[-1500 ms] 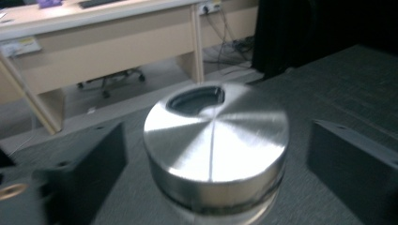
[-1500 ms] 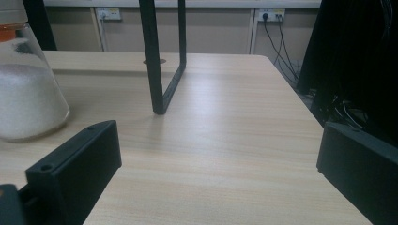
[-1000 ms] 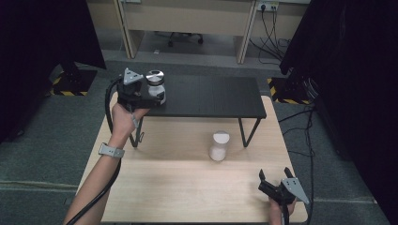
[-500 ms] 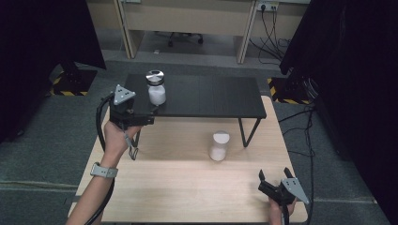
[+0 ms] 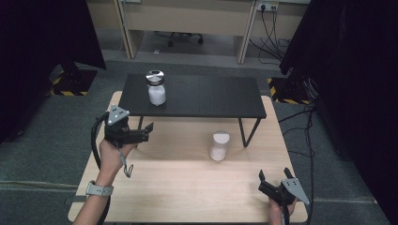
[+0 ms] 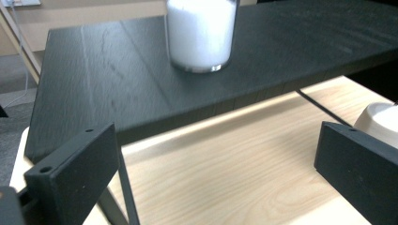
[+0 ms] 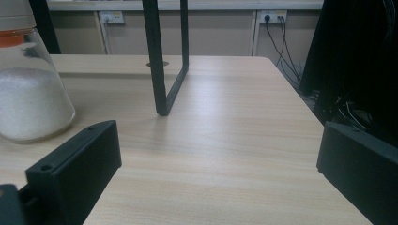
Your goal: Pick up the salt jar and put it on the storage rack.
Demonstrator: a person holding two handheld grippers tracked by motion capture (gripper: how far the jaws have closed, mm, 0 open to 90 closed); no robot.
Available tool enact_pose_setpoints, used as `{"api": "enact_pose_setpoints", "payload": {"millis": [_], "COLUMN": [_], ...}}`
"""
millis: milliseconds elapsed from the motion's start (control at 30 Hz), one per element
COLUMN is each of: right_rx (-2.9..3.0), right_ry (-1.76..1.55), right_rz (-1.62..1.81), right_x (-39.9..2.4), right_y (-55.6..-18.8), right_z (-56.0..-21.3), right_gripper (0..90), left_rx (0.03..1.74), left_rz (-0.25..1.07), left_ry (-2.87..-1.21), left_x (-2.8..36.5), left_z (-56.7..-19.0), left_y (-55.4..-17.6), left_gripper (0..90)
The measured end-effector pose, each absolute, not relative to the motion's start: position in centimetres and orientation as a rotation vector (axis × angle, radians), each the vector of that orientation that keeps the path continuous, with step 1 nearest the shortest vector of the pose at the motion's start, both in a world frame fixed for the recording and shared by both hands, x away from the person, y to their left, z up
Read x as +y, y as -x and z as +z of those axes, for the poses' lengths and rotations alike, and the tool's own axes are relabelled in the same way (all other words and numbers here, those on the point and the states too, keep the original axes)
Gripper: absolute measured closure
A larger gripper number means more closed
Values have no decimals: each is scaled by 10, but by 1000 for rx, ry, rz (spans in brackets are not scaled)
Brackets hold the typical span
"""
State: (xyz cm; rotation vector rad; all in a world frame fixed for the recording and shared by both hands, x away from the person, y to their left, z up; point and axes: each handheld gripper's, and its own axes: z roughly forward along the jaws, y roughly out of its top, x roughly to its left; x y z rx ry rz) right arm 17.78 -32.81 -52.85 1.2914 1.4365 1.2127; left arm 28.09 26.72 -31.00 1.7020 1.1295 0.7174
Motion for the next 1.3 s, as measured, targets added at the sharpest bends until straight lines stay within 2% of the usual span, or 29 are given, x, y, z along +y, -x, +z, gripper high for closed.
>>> {"api": "enact_pose_setpoints", "payload": {"millis": [200, 467, 800, 1300], "right_rx": [1441, 1450, 1454, 1455], "right_ry": [-1286, -1276, -1271, -1267], "right_rz": [1212, 1206, 1209, 1210], "right_x": [-328, -327, -328, -328], "right_y": [-177, -177, -176, -176], "right_z": [-529, -528, -528, -529], "right_gripper": [2, 3, 2, 3], "left_rx": [1157, 1200, 1287, 1370], "left_rz": [685, 725, 695, 651], "left_ry": [-1690, -1699, -1721, -1697], "left_x": [274, 270, 268, 280], "left_z": [-328, -349, -387, -420], "left_y": [-275, -266, -264, -264], "left_gripper": [0, 0, 0, 0]}}
